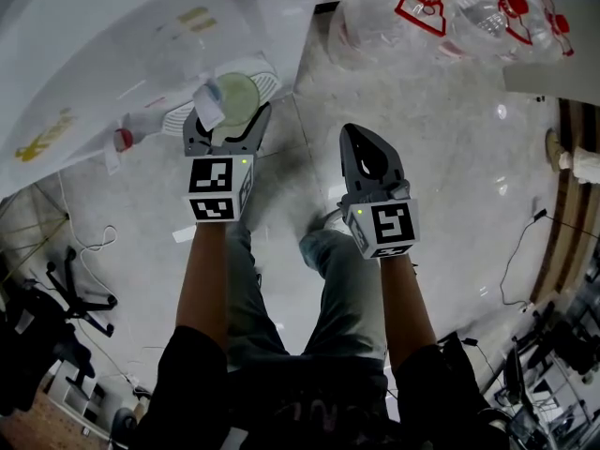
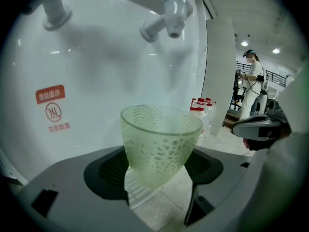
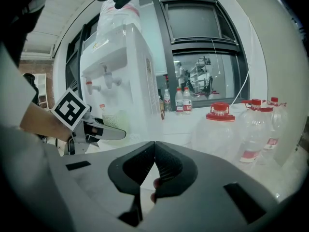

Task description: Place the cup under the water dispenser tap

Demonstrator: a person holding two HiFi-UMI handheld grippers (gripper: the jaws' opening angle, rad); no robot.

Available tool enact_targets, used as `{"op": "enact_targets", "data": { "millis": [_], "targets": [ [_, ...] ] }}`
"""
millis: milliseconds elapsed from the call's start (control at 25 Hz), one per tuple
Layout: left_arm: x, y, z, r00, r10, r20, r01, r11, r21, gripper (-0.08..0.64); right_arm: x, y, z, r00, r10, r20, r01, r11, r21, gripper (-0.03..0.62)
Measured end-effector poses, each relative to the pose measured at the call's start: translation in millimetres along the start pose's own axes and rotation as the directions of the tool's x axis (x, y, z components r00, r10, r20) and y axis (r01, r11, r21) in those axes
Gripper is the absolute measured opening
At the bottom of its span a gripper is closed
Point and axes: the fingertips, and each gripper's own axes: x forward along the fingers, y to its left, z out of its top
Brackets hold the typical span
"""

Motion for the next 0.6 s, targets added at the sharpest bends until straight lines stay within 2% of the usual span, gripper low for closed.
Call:
{"op": "enact_targets", "data": {
  "millis": [160,600],
  "targets": [
    [-0.6,-1.4,2.1,1.0,-0.002,-0.008,0.002,0.999,0.048,0.364,-2.4,-1.8,0.8,1.0,-0.011,0.012,0.011,1.0,-0.002,0.014],
    [3.9,-0.4,-0.9,1.0,-0.022,-0.014,0.022,0.999,0.041,0.378,-0.3,-2.8,-2.7,1.0,-0.007,0.002,0.007,1.0,0.002,0.014]
  ]
}}
